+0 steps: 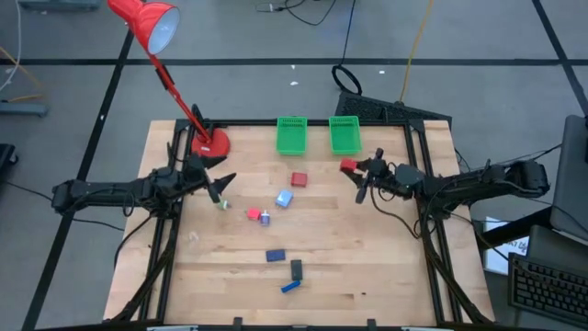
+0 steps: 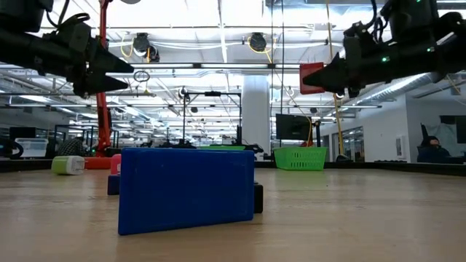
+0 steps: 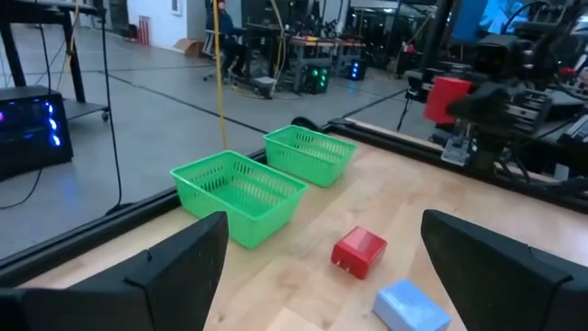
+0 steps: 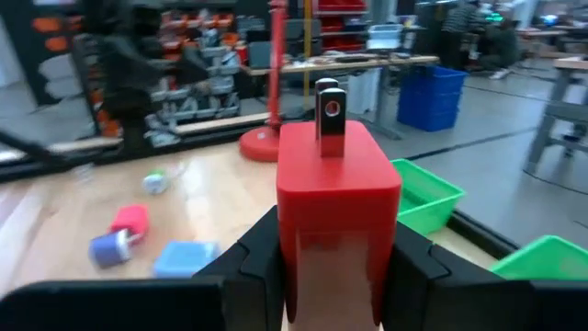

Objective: Pick & Place Office items
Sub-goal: Put the left red charger adapter into the right green basket

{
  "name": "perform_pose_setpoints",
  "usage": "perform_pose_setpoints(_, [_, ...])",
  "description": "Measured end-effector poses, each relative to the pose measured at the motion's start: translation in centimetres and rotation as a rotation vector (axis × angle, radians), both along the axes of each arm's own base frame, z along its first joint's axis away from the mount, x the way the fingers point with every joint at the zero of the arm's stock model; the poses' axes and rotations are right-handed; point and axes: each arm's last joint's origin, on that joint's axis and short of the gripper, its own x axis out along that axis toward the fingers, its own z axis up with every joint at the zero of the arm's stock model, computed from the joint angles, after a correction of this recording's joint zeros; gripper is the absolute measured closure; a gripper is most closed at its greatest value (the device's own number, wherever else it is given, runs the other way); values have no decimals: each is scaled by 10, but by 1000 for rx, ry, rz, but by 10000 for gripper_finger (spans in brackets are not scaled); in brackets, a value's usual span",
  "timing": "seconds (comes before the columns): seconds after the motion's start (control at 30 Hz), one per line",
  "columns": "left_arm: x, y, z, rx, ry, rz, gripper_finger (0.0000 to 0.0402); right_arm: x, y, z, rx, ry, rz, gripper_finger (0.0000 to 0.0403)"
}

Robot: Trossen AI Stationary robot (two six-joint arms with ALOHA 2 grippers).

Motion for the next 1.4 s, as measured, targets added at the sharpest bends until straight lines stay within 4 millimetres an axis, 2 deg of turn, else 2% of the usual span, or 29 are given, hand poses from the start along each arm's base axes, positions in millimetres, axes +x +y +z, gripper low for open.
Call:
perform_pose_setpoints(0.4, [0, 0, 0, 43, 25, -3, 40, 5, -47, -22, 66, 16, -225, 299])
perform_pose_setpoints(0.73, [0, 0, 0, 42, 25, -3, 40, 26, -99, -32, 94, 107, -328, 299])
perform_pose_setpoints(0.97, [0, 0, 0, 22, 14, -2, 41, 24, -136, -47, 172, 178, -456, 298])
perform_pose_setpoints(1.2, [0, 0, 0, 18, 13, -2, 32, 20, -144, -64, 220, 225, -488, 292])
perform_pose_setpoints(1.4, [0, 0, 0, 18, 13, -2, 38, 20, -144, -68, 209, 249, -483, 271])
